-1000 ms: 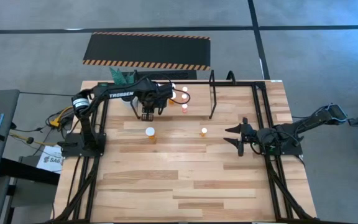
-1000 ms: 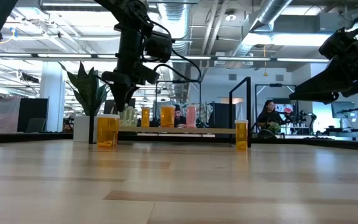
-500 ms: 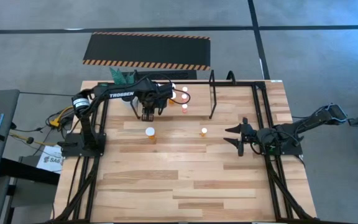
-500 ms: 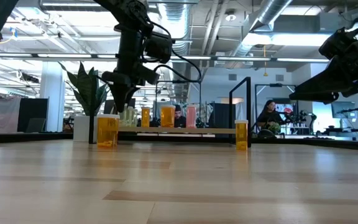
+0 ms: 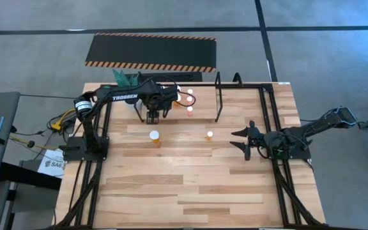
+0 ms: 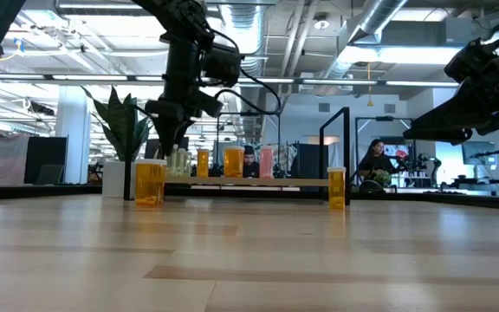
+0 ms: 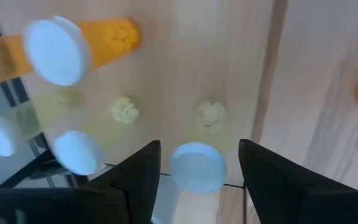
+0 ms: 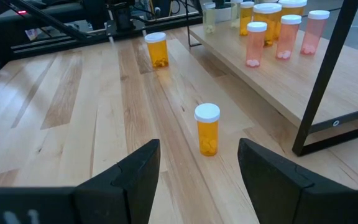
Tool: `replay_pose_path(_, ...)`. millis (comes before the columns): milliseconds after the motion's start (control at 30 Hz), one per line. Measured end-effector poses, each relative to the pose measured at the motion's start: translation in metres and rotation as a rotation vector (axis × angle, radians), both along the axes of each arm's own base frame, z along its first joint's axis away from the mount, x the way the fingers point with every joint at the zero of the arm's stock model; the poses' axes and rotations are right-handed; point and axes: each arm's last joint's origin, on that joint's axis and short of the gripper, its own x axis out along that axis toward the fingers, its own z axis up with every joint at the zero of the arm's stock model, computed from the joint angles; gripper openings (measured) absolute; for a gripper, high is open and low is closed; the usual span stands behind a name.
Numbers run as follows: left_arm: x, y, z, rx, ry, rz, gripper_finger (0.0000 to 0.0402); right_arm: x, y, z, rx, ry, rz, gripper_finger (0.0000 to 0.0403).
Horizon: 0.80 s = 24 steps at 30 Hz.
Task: Pick and place medicine bottles onto shelf by color
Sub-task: Put the yellow pill bottle on the shelf aligned with the other yellow pill bottle, then put the small orange pill bottle on the shelf aligned with the other small orange pill bottle
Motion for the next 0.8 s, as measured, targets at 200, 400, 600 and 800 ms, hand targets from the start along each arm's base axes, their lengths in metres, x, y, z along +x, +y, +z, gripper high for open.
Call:
replay_pose_path(200,0.009,0.004,0.022,0.049,-0.079,0.032,0.0215,0.0,0.0,0.0,0.0,0.001,0.0,0.024)
replay_pose_path(400,0.019,-0.001,0.043,0.037,-0.165,0.052,0.0222,0.0,0.0,0.0,0.0,0.001,0.0,0.024)
replay_pose_path(600,0.037,-0.03,0.05,0.019,-0.285,0.093,0.0223,0.0,0.0,0.0,0.0,0.001,0.0,0.024)
replay_pose_path(800,0.061,-0.069,0.053,0.052,-0.422,0.0,0.0223,0.0,0.0,0.0,0.0,0.0,0.0,0.024)
